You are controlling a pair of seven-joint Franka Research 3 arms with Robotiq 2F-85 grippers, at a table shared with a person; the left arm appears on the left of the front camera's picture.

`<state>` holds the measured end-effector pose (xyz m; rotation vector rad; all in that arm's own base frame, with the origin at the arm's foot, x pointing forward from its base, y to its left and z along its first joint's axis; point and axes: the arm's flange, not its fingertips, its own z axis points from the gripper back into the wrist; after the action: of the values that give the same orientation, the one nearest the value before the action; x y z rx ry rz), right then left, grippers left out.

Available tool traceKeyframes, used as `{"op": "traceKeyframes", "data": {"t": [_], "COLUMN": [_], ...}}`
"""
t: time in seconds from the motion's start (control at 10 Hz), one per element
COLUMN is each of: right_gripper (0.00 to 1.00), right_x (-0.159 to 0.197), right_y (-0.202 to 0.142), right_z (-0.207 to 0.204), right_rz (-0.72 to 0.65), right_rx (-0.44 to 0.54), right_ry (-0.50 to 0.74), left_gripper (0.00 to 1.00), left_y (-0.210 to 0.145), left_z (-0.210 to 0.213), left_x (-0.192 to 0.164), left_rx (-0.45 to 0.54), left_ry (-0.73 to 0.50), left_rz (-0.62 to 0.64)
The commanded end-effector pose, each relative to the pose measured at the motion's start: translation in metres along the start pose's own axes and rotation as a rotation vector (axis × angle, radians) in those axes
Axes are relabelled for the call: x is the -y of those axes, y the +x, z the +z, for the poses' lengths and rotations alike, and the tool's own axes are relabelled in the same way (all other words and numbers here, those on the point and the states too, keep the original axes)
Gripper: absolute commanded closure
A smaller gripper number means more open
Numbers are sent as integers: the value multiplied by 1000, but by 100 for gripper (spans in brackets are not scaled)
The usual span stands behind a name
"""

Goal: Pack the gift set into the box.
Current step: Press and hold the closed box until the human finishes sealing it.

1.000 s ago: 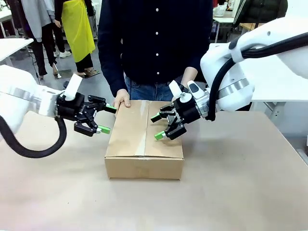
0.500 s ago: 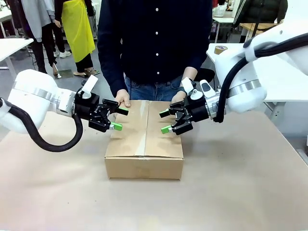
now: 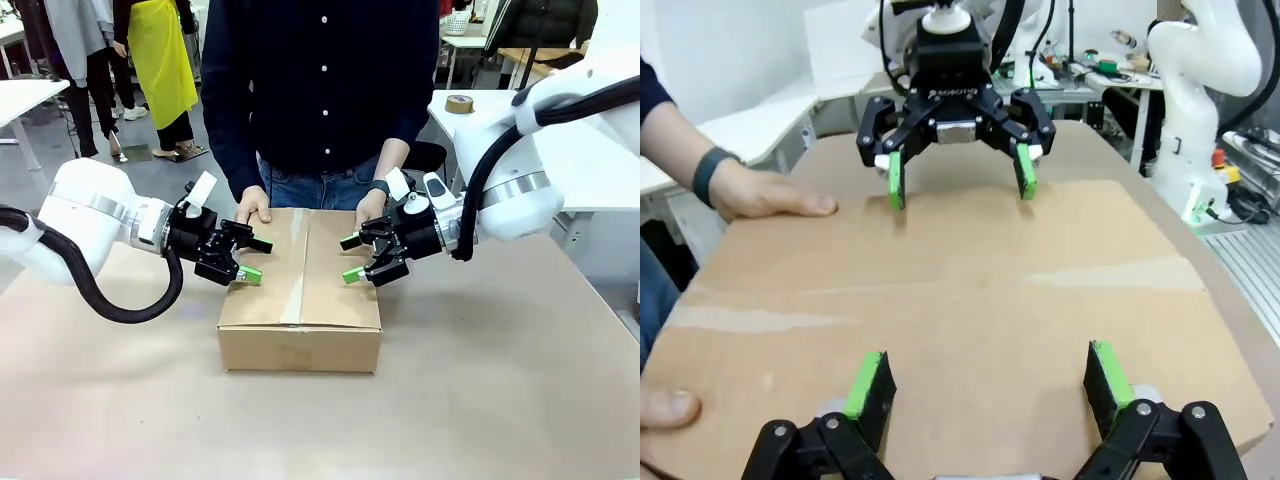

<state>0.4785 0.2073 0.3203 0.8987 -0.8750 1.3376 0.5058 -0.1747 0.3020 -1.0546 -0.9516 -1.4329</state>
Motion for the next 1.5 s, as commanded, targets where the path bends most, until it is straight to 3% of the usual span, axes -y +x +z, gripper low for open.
{"op": "traceKeyframes", "data": {"t": [0.0, 1.4], "right_gripper": [0, 0], "right_x": [4, 0], "right_y": [-10, -5], "right_z": [-3, -1], "right_rz": [-14, -10], "right_rx": [-13, -3], "right_ry": [-10, 3], "left_gripper": [0, 0], "left_y": [-4, -3], "left_z": [5, 3], "left_x": [0, -1], "left_rx": [-11, -1], "left_ry": [25, 6], "left_rz": [56, 16]}}
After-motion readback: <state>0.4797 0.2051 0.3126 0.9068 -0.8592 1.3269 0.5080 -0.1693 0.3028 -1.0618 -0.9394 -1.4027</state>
